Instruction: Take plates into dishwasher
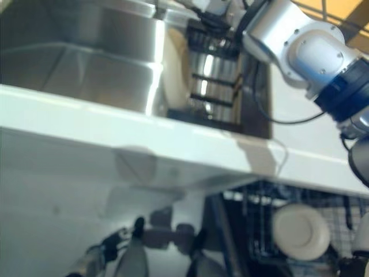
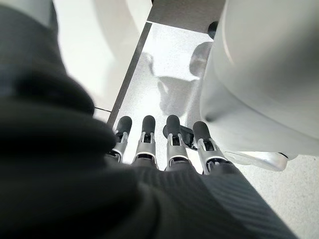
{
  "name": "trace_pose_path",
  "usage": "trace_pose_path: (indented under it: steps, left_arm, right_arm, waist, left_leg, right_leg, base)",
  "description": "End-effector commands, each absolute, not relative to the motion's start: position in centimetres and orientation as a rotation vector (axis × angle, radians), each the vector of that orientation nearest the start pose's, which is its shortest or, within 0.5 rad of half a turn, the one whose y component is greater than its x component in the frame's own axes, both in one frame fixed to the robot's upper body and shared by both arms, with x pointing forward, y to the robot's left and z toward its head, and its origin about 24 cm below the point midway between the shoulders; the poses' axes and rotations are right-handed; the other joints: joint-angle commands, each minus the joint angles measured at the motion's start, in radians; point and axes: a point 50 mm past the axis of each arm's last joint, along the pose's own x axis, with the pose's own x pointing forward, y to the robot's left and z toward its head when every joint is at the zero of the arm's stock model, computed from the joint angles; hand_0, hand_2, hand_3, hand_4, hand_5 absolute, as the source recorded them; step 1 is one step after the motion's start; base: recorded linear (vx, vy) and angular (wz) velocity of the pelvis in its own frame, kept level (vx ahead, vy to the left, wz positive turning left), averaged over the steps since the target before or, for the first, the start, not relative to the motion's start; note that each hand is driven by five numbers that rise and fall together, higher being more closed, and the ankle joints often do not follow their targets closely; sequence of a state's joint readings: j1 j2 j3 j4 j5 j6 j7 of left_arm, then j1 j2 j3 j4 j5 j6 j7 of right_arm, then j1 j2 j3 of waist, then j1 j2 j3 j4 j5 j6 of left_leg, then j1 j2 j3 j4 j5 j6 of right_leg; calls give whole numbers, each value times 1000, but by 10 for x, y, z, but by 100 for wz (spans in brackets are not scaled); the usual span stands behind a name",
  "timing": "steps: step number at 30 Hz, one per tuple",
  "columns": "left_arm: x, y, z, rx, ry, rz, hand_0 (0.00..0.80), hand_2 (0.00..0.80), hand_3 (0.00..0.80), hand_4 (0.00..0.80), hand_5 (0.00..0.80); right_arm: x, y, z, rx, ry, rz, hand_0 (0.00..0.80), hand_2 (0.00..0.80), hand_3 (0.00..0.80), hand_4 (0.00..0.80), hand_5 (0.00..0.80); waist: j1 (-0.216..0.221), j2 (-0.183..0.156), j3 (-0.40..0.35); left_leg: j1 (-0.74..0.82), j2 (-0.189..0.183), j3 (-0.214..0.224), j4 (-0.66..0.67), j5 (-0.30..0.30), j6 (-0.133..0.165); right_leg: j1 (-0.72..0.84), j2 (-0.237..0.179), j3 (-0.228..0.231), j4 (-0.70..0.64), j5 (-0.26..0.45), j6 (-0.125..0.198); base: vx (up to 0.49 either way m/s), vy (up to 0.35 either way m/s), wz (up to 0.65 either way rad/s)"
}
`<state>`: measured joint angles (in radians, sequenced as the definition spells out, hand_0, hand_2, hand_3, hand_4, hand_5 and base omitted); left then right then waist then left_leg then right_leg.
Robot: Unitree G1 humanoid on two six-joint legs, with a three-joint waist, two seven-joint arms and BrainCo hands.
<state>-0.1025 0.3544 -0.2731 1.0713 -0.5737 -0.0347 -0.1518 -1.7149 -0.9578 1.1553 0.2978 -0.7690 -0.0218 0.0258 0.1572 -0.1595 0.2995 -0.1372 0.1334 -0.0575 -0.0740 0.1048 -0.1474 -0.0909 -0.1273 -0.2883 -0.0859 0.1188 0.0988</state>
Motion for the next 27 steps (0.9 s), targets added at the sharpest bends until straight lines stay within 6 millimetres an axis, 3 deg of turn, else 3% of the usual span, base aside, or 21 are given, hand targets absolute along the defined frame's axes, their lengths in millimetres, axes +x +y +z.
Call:
trace_pose_path:
  steps: [1,27]
  left_arm:
    - [177,246,-118,-141,838,84,0,0,0,0,0]
    - [193,241,-109,-193,758,78,0,0,0,0,0]
  right_arm:
    - [326,-97,424,-2292,-949,-256,0,0,0,0,0]
    - [332,-92,405,-2401,-833,-194,0,0,0,0,0]
  waist:
    - [17,-59,4]
    - [34,-57,58]
  left_leg:
    - [-27,-82,46,-13,-5,77]
    - [-54,-90,35,-13,-3,84]
  right_leg:
    - [-2,-5,13,-1,24,47]
    - [-25,-7,2,-1,29,47]
  base:
    - [1,12,11]
    - [1,4,4]
